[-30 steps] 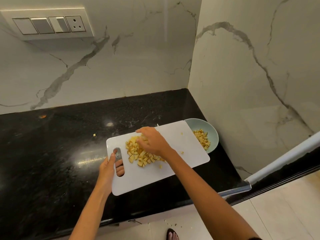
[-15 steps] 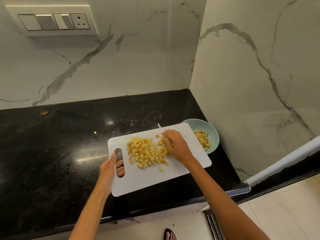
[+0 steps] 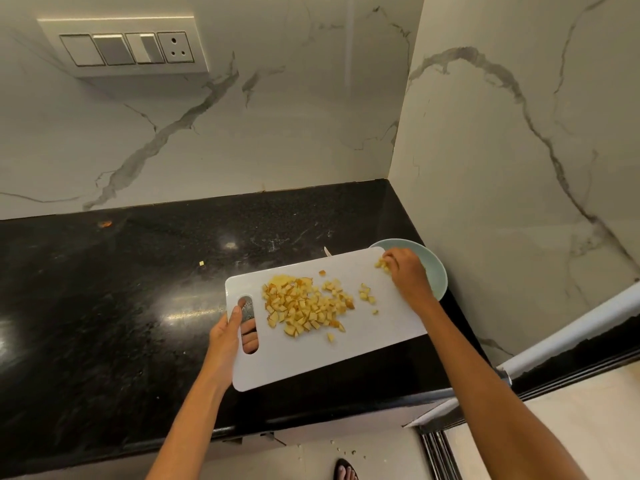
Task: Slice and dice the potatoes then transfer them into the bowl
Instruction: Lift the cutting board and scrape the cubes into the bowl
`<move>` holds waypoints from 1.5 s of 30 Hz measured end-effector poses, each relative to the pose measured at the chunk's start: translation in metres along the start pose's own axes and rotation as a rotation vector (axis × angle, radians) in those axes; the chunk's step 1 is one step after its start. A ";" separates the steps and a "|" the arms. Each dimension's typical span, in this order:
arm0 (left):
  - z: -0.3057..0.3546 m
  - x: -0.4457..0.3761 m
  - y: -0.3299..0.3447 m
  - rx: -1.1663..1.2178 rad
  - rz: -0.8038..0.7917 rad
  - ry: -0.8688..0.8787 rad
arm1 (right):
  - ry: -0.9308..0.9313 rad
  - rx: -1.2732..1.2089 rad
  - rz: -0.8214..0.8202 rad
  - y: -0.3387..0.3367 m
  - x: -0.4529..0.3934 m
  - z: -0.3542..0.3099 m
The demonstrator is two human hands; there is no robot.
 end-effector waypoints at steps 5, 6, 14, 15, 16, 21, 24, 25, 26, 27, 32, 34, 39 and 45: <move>0.000 0.001 -0.001 0.009 -0.008 -0.007 | -0.164 -0.116 -0.110 0.026 0.010 -0.075; 0.000 0.001 -0.001 0.007 -0.008 -0.005 | -0.207 -0.147 -0.198 0.043 0.018 -0.093; 0.002 -0.001 -0.004 -0.007 0.011 0.017 | -0.468 -0.034 -0.530 0.128 0.054 -0.196; 0.002 -0.002 -0.004 -0.010 0.011 0.019 | -0.510 0.018 -0.531 0.133 0.058 -0.199; 0.002 -0.003 -0.004 -0.014 0.006 0.019 | -0.535 0.040 -0.520 0.133 0.059 -0.197; -0.005 -0.004 -0.005 -0.007 -0.016 -0.001 | -0.508 0.034 -0.371 0.101 0.044 -0.159; -0.007 -0.004 -0.005 0.008 -0.015 -0.013 | -0.444 0.071 -0.298 0.078 0.034 -0.125; -0.007 -0.005 -0.005 0.014 -0.013 -0.012 | -0.431 0.087 -0.268 0.069 0.033 -0.114; -0.006 -0.005 -0.006 0.018 -0.010 -0.010 | -0.413 0.097 -0.239 0.061 0.031 -0.103; -0.005 -0.006 -0.007 0.019 -0.005 -0.008 | -0.389 0.101 -0.210 0.052 0.030 -0.092; -0.004 -0.007 -0.013 0.051 0.024 -0.005 | -0.250 0.140 -0.100 0.018 0.017 -0.045; -0.004 -0.007 -0.012 0.048 0.023 -0.006 | -0.205 0.143 -0.071 0.011 0.010 -0.033; 0.000 -0.007 -0.010 0.024 0.000 0.014 | -0.095 0.157 -0.039 -0.001 -0.002 -0.024; 0.001 -0.008 -0.011 -0.007 0.008 0.033 | -0.325 0.057 -0.105 0.029 0.042 -0.081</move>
Point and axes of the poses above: each hand's wrist, its own x-axis away from the middle knuckle, its own y-axis out of the palm, z = x × y, the point moved 9 cm from there along -x, towards the middle knuckle, and after that the axes turned 5 degrees about -x, right-handed, at the moved point
